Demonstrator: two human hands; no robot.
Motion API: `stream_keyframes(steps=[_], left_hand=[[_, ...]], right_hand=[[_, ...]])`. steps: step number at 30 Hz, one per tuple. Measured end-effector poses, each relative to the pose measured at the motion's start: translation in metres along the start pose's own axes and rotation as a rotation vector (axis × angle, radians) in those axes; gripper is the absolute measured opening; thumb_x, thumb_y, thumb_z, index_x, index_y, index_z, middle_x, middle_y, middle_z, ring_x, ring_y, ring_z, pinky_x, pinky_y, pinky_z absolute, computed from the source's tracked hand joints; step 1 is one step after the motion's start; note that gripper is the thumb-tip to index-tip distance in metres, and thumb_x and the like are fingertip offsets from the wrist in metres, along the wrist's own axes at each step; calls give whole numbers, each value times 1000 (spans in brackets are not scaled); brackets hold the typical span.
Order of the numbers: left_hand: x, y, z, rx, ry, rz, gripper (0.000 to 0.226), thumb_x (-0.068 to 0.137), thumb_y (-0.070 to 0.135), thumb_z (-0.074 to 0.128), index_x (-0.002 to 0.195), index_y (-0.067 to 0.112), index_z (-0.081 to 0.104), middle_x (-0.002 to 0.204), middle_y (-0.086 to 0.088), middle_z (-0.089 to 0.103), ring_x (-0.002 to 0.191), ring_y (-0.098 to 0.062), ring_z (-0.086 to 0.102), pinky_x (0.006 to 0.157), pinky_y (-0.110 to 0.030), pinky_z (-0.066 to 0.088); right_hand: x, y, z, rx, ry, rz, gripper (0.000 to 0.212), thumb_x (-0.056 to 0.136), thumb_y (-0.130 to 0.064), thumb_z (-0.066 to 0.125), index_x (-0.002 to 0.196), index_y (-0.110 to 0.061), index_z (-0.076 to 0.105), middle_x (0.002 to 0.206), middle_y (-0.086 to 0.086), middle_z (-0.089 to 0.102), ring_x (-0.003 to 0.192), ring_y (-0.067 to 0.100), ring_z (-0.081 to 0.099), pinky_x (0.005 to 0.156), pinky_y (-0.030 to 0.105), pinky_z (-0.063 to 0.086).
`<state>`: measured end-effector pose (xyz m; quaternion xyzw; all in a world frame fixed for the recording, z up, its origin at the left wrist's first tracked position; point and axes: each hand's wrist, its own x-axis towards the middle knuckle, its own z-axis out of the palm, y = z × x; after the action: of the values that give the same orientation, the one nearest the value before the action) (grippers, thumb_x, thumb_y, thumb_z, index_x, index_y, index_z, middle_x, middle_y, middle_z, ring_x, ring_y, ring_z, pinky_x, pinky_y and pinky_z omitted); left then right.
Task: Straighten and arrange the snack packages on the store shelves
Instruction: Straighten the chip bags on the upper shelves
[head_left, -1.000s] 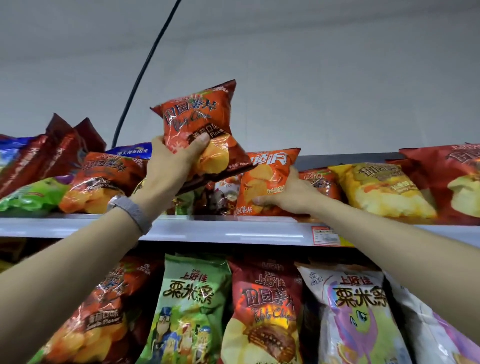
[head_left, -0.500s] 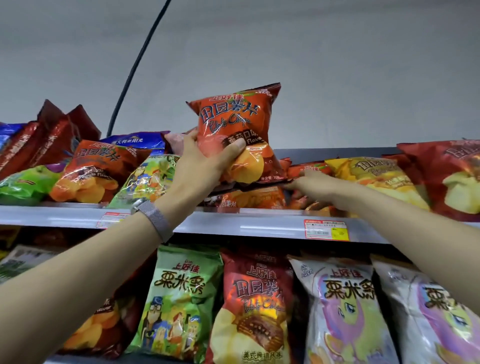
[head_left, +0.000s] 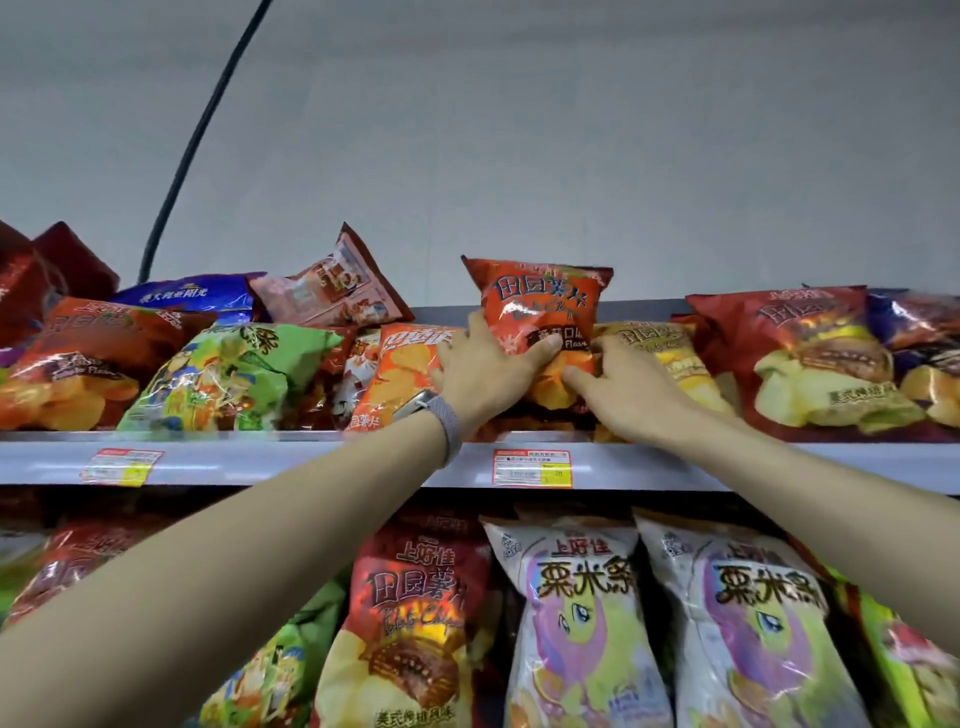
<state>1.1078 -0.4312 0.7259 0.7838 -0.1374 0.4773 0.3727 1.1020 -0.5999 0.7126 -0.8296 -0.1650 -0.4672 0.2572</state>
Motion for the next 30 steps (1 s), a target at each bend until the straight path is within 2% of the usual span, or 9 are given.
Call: stream_keyframes(steps=[5, 6, 8, 11, 15, 18, 23, 26, 30], left_hand=[[2, -1, 9, 69, -88, -143, 104, 74, 93, 55, 153, 28, 40, 160, -19, 36, 153, -43, 23, 125, -56, 20], [3, -1, 8, 72, -110, -146, 104, 72, 94, 55, 152, 29, 43, 160, -18, 37, 153, -43, 24, 126, -55, 21], [5, 0, 2, 38, -140, -131, 93, 70, 93, 60, 138, 29, 54, 145, -9, 57, 140, -36, 46, 119, -48, 38], [6, 0, -11, -6, -266, -134, 52, 89, 60, 74, 122, 25, 54, 115, 4, 66, 109, -21, 64, 92, -32, 51], [8, -1, -28, -9, -381, -162, 35, 100, 34, 68, 129, 17, 61, 119, -1, 72, 113, -23, 68, 97, -35, 54], [8, -1, -36, -22, -412, -194, 26, 104, 23, 63, 127, 13, 65, 121, -4, 73, 116, -24, 68, 103, -40, 54], [7, -3, -27, 6, -437, -202, 32, 105, 21, 56, 135, 12, 57, 130, -6, 67, 120, -27, 64, 110, -45, 52], [6, -3, -23, -1, -454, -186, 31, 105, 23, 54, 135, 13, 56, 128, -7, 67, 117, -26, 66, 109, -47, 53], [5, -3, -28, 19, -479, -138, 23, 107, 25, 54, 129, 18, 52, 132, -5, 65, 120, -26, 63, 111, -42, 49]], right_hand=[[11, 7, 7, -25, -42, 9, 49, 99, -41, 60, 140, -16, 50, 128, 11, 66, 118, 34, 61, 85, 34, 44], [13, 8, 8, -42, -58, 9, 48, 98, -42, 60, 138, -16, 51, 128, 12, 66, 118, 35, 60, 87, 36, 46], [18, 11, 9, -69, -104, 0, 46, 97, -43, 59, 133, -15, 53, 127, 16, 64, 117, 38, 59, 90, 39, 48], [20, 15, 7, -101, -164, -28, 42, 97, -44, 58, 128, -14, 57, 127, 16, 63, 114, 37, 59, 86, 39, 47], [15, 16, 1, -139, -189, -54, 33, 98, -47, 58, 110, -16, 62, 117, 14, 63, 102, 35, 58, 81, 39, 47], [12, 7, -1, -194, -212, -42, 27, 102, -42, 55, 99, -15, 56, 107, 11, 56, 91, 30, 54, 74, 37, 44], [14, -2, -1, -258, -267, 1, 26, 104, -35, 49, 112, -12, 58, 119, 16, 55, 100, 32, 54, 81, 39, 47], [12, -1, 3, -261, -270, 23, 38, 101, -36, 48, 127, -9, 56, 131, 19, 56, 114, 38, 56, 86, 41, 48], [17, 1, 7, -186, -252, 33, 59, 98, -52, 53, 140, -11, 47, 136, 16, 58, 119, 38, 57, 87, 40, 48]])
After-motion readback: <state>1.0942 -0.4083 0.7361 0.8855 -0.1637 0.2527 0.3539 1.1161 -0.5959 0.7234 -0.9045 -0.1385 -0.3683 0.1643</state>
